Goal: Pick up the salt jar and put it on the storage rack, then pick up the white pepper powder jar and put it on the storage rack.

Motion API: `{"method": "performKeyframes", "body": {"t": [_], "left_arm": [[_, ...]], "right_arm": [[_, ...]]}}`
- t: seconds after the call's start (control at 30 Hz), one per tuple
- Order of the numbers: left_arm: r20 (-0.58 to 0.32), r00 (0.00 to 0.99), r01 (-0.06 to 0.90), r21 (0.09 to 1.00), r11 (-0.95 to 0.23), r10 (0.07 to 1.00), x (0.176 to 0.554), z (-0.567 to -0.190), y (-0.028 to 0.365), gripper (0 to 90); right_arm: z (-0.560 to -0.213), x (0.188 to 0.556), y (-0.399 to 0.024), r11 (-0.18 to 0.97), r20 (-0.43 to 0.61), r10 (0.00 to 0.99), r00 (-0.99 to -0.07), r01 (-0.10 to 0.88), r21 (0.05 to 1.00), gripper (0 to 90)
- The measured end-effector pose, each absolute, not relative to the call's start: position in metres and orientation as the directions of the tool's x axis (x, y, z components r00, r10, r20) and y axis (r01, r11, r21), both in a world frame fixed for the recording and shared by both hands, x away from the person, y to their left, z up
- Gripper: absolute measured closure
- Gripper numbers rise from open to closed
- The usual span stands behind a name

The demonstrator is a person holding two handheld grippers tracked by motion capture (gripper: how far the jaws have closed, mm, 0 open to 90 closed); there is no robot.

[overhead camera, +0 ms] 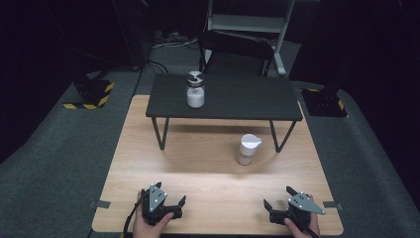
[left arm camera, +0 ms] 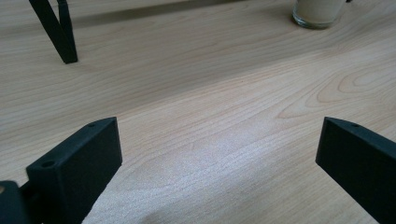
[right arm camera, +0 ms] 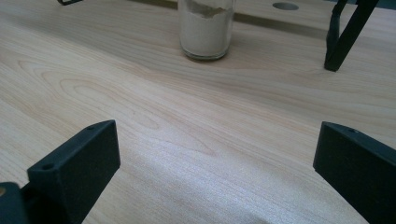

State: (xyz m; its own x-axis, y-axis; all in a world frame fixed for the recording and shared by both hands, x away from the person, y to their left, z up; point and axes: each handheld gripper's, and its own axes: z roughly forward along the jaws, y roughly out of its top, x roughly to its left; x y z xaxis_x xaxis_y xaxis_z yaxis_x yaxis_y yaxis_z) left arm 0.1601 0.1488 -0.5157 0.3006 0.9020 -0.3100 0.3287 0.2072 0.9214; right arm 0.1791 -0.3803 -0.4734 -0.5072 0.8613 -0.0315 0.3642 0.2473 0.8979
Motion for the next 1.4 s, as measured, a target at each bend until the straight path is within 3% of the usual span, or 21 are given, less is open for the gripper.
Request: {"method": "performKeyframes", "body": {"t": [0.17, 0.47, 0.73, 0.97, 1.4], "left_arm": [[-0.289, 0.308, 0.338, 0.924, 0.179, 0.907, 0.161, -0.514, 0.147, 0.7], [-0.338, 0.292, 0.350, 0.909, 0.228, 0.895, 0.163, -0.514, 0.151, 0.8], [-0.296, 0.315, 0.334, 0.924, 0.186, 0.902, 0.160, -0.515, 0.148, 0.8], [-0.337, 0.310, 0.329, 0.915, 0.232, 0.889, 0.160, -0.517, 0.153, 0.8], [-0.341, 0.312, 0.330, 0.914, 0.235, 0.887, 0.160, -0.517, 0.154, 0.8]], "right_arm": [[-0.473, 0.180, -0.380, 0.251, -0.034, 0.860, -0.509, 0.365, 0.896, 0.6], [-0.473, 0.178, -0.379, 0.251, -0.037, 0.863, -0.505, 0.364, 0.897, 0.6], [-0.474, 0.175, -0.378, 0.251, -0.039, 0.862, -0.505, 0.359, 0.899, 0.6], [-0.474, 0.174, -0.378, 0.230, -0.024, 0.869, -0.495, 0.360, 0.904, 0.6], [-0.453, 0.187, -0.367, 0.206, -0.008, 0.871, -0.491, 0.349, 0.914, 0.6]]}}
